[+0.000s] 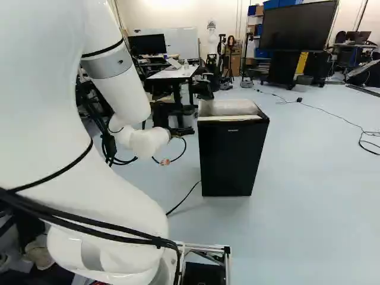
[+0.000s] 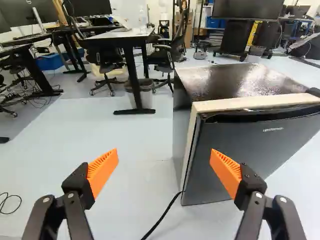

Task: Open the fridge door

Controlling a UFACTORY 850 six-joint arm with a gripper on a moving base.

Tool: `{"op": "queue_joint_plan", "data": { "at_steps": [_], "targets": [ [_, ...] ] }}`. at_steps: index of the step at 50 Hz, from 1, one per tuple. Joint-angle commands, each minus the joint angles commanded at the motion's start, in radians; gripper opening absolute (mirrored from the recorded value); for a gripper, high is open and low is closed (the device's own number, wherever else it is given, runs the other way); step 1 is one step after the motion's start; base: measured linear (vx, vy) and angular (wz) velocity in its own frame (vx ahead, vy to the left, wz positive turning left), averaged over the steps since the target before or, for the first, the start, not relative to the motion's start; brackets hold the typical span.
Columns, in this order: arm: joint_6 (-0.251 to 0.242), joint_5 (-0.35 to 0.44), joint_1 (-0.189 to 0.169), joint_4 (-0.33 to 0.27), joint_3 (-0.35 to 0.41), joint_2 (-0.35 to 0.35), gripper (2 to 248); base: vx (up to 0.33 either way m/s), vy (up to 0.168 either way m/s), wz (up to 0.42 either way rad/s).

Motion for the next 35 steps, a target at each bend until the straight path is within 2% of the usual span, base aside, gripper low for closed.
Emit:
{"op": "queue_joint_plan", "data": {
  "at_steps": [35],
  "targets": [
    [0.000, 0.016, 0.062, 0.118, -0.100, -0.096, 247, 0.000, 0.000, 0.000]
  ]
}}
